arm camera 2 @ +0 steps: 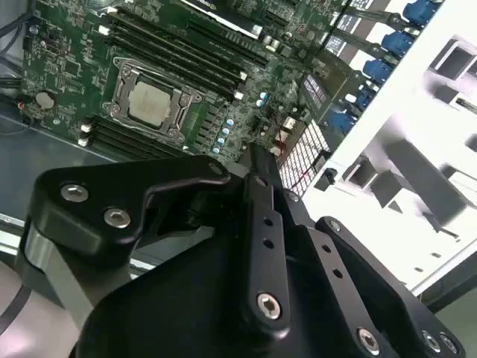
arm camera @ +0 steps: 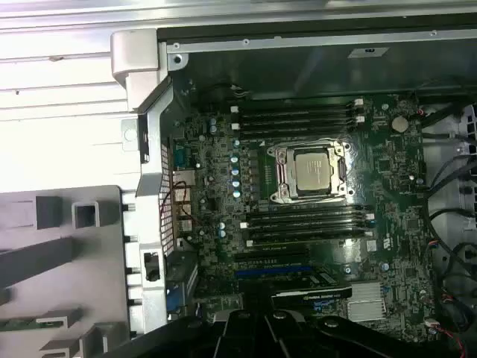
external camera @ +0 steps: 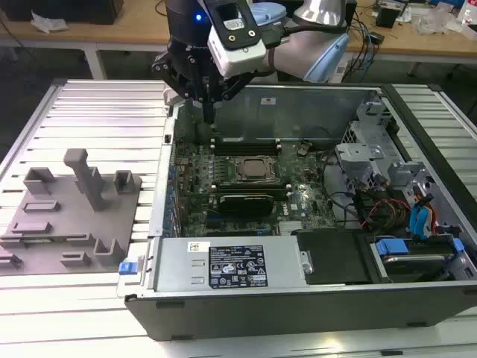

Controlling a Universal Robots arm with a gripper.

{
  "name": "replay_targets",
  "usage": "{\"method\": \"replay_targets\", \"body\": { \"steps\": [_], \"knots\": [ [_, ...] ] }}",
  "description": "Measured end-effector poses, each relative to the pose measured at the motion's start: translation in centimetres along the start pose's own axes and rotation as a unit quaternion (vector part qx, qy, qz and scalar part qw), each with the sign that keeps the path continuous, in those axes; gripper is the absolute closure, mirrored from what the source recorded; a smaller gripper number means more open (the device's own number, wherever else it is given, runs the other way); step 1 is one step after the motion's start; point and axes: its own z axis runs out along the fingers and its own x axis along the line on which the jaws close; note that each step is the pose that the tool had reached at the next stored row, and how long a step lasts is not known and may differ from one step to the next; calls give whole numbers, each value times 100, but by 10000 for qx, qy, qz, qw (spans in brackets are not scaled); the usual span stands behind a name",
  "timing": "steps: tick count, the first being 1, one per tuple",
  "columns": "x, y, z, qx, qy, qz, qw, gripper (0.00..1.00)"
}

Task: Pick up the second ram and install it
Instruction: 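Reach for the second ram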

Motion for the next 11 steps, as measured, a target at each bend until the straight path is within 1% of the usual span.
{"method": "replay_targets", "body": {
  "steps": [4, 10, 11],
  "knots": [
    [132, -10, -4, 0, 0, 0, 10000, 89],
    [195, -15, -5, 0, 0, 0, 10000, 89],
    [226, -17, -6, 0, 0, 0, 10000, 89]
  ]
}}
